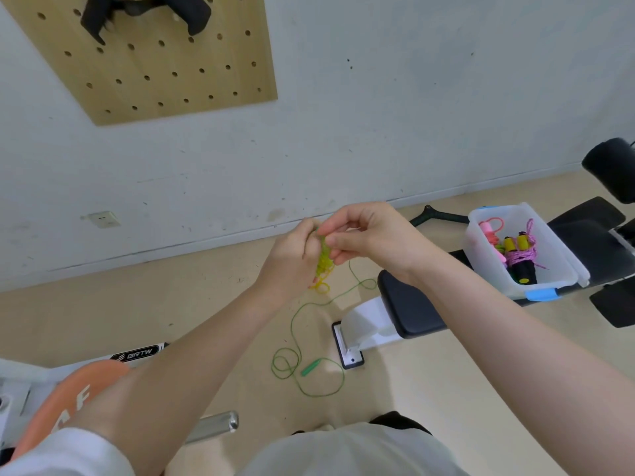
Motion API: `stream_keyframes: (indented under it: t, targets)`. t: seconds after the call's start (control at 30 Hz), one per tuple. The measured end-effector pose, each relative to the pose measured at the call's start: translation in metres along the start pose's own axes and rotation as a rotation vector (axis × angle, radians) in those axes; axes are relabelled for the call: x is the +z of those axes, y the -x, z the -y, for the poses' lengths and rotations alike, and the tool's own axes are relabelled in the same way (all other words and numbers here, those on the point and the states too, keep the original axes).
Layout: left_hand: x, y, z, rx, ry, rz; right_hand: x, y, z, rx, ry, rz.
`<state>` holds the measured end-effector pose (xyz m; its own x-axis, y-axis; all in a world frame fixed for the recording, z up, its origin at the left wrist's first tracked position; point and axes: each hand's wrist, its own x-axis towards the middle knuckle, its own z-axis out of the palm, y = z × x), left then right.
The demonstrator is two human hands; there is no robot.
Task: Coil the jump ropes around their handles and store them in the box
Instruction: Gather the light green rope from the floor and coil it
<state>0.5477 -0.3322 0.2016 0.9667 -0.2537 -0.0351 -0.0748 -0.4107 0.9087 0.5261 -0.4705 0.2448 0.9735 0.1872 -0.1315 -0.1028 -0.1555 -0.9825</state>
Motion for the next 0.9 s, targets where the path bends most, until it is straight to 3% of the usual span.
stream_keyframes:
  t: [0.27, 0.6, 0.9]
  targets:
    - [0.009, 0.007, 0.001, 0.036, 0.058, -0.055, 0.004, -0.005, -0.008, -0.064, 0.265, -0.288]
    - [0.016, 0.011, 0.014, 0.140, -0.076, -0.209, 0.012, -0.007, -0.023, 0.076, -0.011, -0.394]
    - [0.022, 0.013, 0.013, 0.408, -0.311, -0.216, 0.008, -0.010, -0.025, 0.049, 0.499, -0.472]
